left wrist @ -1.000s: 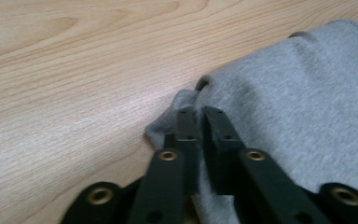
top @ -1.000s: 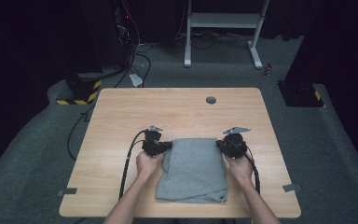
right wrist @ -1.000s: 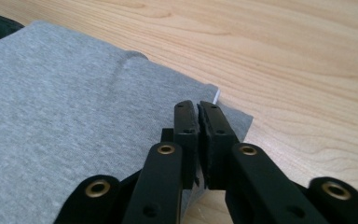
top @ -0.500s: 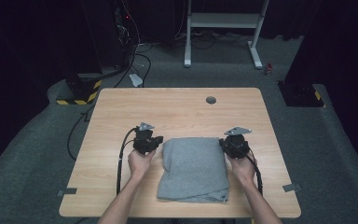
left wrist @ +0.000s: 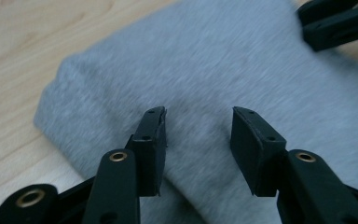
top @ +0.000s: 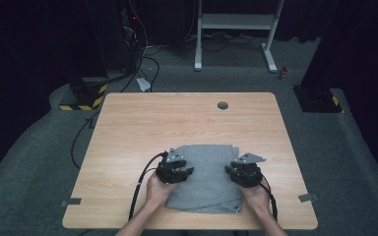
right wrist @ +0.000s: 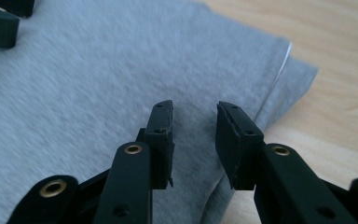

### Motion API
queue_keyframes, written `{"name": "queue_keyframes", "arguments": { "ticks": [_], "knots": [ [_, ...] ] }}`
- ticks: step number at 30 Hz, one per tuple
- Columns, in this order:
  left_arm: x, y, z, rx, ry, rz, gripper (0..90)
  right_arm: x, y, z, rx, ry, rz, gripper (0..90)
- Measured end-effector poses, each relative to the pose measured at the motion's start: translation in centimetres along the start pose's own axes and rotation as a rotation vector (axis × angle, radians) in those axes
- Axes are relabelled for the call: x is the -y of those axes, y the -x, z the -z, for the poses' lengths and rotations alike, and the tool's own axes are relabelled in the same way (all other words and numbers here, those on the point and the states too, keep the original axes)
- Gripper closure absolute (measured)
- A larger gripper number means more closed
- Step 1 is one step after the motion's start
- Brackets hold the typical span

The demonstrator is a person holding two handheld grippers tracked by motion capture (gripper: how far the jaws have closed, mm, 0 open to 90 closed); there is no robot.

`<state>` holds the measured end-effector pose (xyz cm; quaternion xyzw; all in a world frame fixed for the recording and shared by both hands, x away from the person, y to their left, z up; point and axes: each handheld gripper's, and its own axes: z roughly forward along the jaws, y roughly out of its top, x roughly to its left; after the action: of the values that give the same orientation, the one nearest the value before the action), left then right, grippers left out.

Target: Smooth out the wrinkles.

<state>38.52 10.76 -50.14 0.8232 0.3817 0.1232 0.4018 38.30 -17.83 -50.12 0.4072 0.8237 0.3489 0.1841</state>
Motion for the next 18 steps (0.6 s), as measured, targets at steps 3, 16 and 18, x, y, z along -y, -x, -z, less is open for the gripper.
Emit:
{"name": "queue_keyframes", "arguments": {
  "ticks": [3,16,18],
  "knots": [
    [-0.1,-0.8,-0.1,-0.020,-0.004,0.034,53.1,-0.2,0.7,-0.3,0.017,-0.008,-0.011,66.4],
    [1.3,1.5,1.8,-0.017,0.004,-0.047,50.3,2.1,-1.8,0.9,-0.023,0.016,0.014,55.2],
    [1.3,1.2,1.2,-0.019,-0.004,-0.033,50.5,2.0,-1.7,0.4,-0.020,0.004,-0.002,54.8]
  ]
}}
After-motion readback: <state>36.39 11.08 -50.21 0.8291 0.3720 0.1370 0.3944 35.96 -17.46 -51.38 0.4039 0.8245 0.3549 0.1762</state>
